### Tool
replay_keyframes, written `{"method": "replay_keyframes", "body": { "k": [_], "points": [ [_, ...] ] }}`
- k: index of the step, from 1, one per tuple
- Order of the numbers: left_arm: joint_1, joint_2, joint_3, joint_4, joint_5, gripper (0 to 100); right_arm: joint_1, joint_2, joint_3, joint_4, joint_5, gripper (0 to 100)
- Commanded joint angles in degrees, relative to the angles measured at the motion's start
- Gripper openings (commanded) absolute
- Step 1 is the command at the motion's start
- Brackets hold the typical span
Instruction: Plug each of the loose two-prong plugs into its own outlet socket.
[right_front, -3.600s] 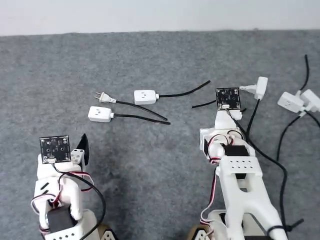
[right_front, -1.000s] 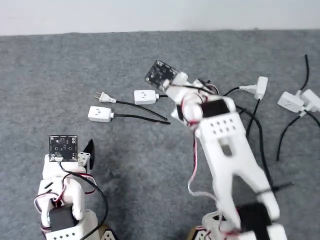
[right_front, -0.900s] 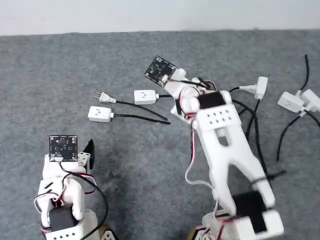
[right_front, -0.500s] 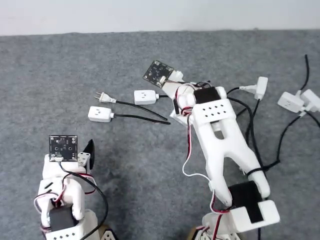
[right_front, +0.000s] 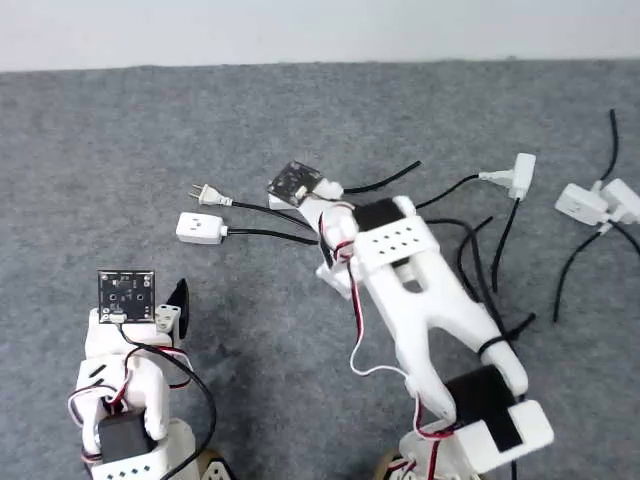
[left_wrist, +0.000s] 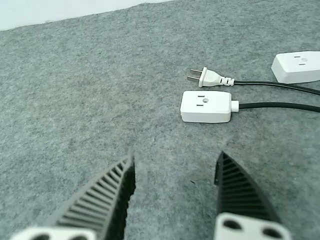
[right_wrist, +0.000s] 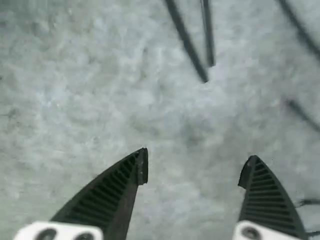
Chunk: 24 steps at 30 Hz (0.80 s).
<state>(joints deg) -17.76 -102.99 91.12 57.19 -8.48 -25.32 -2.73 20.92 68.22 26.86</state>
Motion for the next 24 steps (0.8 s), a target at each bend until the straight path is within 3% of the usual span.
{"method": "replay_keyframes", "body": {
  "k": [1,10,24],
  "points": [
    [0.53,-0.18,-0.57,-1.93,-0.62,25,-0.22,-10.07,5.27,-3.12,-3.52,30.3],
    [0.53,-0.18,-0.66,-1.93,-0.62,25,1.45,-49.19,39.21,-13.23,-6.07,30.3],
    [0.53,-0.18,-0.57,-1.85,-0.53,25,14.11,-102.64,70.59,-5.58,-5.8,30.3]
  ]
}}
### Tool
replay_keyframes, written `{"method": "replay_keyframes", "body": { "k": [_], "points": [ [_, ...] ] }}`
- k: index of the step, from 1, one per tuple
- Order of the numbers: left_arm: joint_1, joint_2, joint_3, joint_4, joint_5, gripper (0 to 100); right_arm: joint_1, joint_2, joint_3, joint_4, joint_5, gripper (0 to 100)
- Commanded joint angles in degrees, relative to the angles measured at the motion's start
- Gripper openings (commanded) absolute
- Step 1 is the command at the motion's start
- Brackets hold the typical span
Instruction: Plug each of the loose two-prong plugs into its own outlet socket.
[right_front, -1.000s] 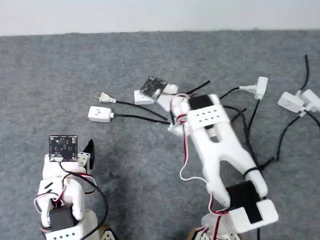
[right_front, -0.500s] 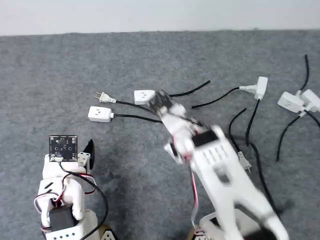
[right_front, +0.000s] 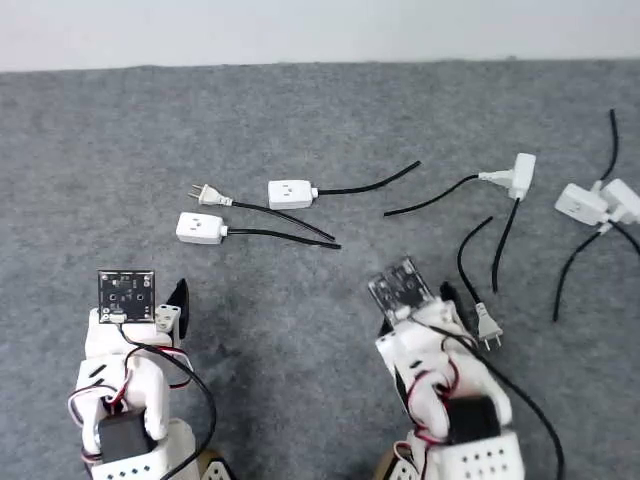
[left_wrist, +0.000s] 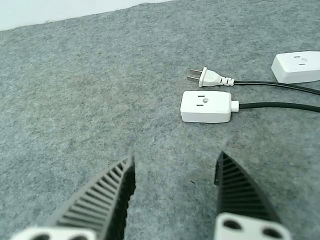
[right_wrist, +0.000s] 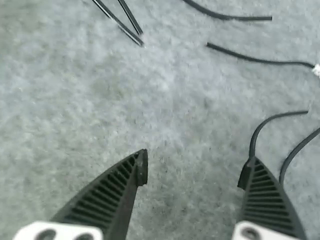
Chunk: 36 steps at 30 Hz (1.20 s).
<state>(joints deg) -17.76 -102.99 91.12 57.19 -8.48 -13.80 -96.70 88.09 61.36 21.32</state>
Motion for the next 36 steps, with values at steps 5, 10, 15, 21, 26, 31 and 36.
{"method": "replay_keyframes", "body": {
  "k": [5,10,15,21,26,31,36],
  "points": [
    [0.53,-0.18,-0.48,-1.85,-0.53,25,6.99,-5.32,5.89,0.48,-0.26,30.3],
    [0.53,-0.18,-0.4,-1.85,-0.53,25,9.27,-7.25,8.35,1.01,-0.26,30.3],
    [0.53,-0.18,0.4,-2.9,-0.53,25,9.36,-6.9,8.35,4.18,-0.18,30.3],
    [0.62,-0.18,1.1,-3.96,-0.35,25,9.36,-7.16,8.35,13.93,0.09,30.3],
    [0.62,-0.18,1.19,-3.96,-0.26,25,9.01,-7.16,8.35,13.85,0.09,30.3],
    [0.62,-0.18,2.59,-6.86,-0.09,25,9.01,-7.16,8.35,13.85,0.09,30.3],
    [0.62,-0.18,3.3,-8.79,1.32,25,9.01,-7.16,8.35,13.85,0.09,30.3]
  ]
}}
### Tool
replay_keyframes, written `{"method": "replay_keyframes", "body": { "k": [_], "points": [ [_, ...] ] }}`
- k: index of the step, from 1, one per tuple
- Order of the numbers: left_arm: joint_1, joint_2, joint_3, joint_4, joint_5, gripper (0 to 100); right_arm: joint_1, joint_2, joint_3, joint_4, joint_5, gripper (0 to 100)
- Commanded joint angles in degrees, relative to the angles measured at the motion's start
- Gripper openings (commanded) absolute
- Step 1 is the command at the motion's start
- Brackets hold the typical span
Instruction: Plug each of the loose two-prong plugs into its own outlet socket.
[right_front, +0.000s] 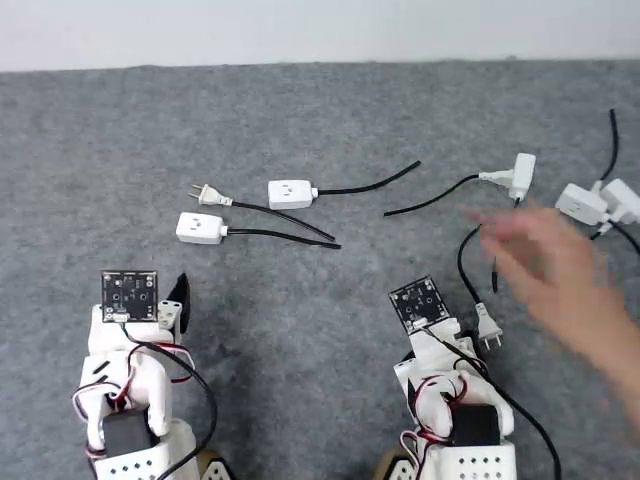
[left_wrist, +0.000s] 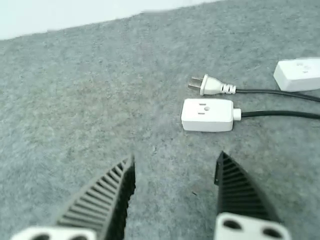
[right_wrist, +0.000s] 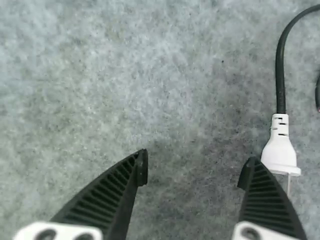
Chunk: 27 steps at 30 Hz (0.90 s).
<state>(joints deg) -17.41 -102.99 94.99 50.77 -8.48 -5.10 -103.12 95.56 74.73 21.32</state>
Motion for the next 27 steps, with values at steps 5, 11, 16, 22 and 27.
{"method": "replay_keyframes", "body": {
  "k": [5,11,16,22,27],
  "points": [
    [0.26,-0.18,-0.48,-2.46,1.76,25,0.31,-0.75,0.88,0.48,0.09,30.3],
    [2.73,-0.18,1.54,-5.63,1.76,25,0.31,-0.75,0.88,0.48,0.09,30.3],
    [2.99,-0.09,1.54,-5.63,1.76,25,0.31,-0.75,0.88,0.48,0.09,30.3],
    [2.99,-0.09,1.54,-5.63,1.67,25,0.4,-0.75,0.88,0.48,0.09,30.3],
    [2.99,-0.09,1.54,-5.63,1.67,25,0.48,-0.75,0.88,0.48,0.09,30.3]
  ]
}}
